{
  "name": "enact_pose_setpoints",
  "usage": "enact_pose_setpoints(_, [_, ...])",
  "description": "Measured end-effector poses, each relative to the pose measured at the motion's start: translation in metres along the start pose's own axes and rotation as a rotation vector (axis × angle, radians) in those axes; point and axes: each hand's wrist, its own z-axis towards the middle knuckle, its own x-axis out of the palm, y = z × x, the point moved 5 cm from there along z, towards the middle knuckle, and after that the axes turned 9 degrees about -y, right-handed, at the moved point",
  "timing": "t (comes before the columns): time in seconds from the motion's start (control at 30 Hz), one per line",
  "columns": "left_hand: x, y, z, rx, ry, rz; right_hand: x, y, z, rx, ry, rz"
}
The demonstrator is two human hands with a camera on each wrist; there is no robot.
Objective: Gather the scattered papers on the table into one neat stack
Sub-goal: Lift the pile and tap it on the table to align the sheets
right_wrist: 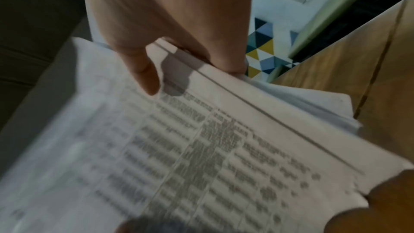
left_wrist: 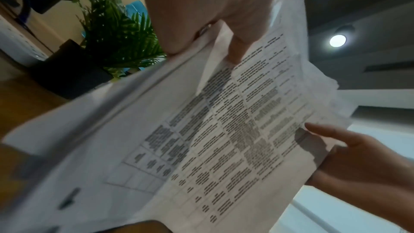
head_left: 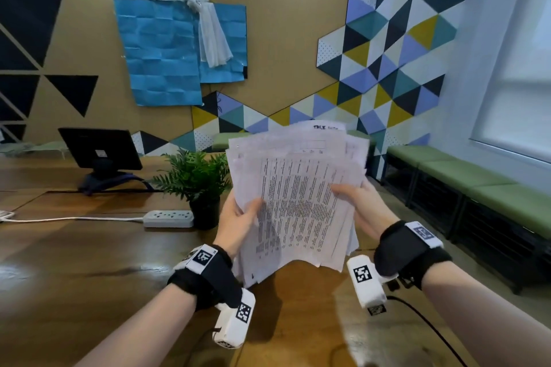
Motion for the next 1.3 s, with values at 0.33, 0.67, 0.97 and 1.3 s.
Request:
enact_pose_setpoints(0.33, [-0.004, 0.019, 0.004, -0.084, -0.063, 0.045, 0.011, -0.003, 0.002, 0.005, -0.024, 0.02])
enact_pose_setpoints(0.67, [-0.003, -0.004, 0.008, 0.065, -0.156, 0.258, 0.011, 0.021, -0.01, -0.174, 0.033, -0.221])
enact_pose_setpoints(0.97, [0.008, -0.094, 0.026, 0.518, 0.28, 0.772, -0.01, 0.119, -0.012, -0.419, 0.11, -0.971])
enact_pose_setpoints(1.3, [0.047, -0.122, 0.004, 0.584, 0.611, 1.167, -0.01, 0.009, -0.027, 0.061, 0.213, -0.29])
